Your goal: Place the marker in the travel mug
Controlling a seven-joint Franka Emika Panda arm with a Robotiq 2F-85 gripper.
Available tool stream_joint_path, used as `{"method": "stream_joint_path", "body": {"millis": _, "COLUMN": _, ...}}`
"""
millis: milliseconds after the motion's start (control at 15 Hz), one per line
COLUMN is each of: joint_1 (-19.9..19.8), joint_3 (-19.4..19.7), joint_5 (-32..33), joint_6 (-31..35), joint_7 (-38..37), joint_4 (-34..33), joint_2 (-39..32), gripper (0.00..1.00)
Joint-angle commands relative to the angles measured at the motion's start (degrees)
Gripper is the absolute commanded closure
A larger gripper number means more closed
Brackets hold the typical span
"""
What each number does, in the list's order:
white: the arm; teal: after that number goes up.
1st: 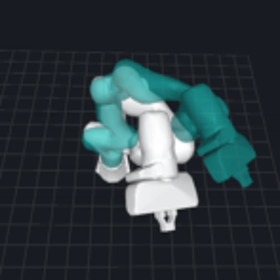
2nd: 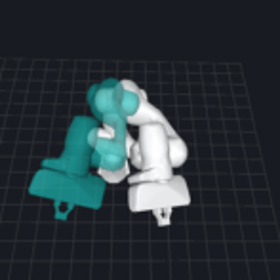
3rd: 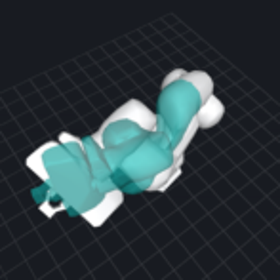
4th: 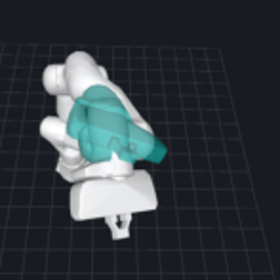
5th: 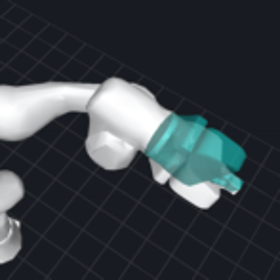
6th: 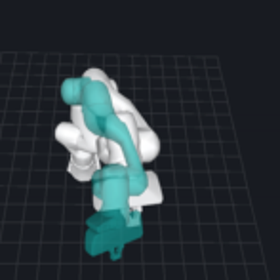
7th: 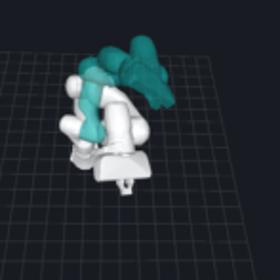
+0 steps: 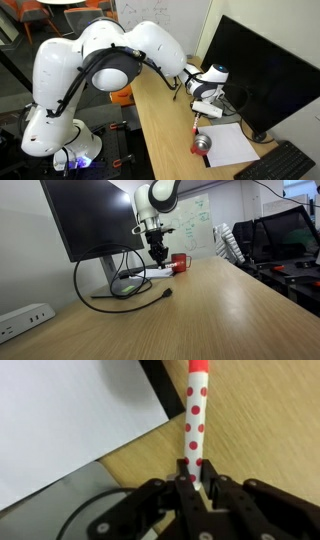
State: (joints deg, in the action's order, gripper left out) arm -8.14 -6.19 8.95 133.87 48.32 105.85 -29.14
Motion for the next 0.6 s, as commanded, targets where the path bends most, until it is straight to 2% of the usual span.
{"method": "stream_joint_path", "body": {"millis": 0, "joint_1": -4.58, "joint_3": -3.03, "joint_5": -6.18, "joint_6": 3.12, "joint_7": 10.99, "joint_4": 4.17, "joint_2": 5.68, "gripper": 0.95}}
{"method": "stream_joint_path", "body": {"millis": 267, "joint_1": -9.27, "joint_3": -5.91, "joint_5": -20.87, "joint_6": 2.1, "joint_7": 30.35, "joint_4": 5.32, "joint_2": 8.72, "gripper": 0.95}}
{"method": "stream_joint_path", "body": {"millis": 533, "joint_1": -12.38, "joint_3": -6.02, "joint_5": -35.92, "joint_6": -2.51, "joint_7": 49.34, "joint_4": 4.86, "joint_2": 9.51, "gripper": 0.95}}
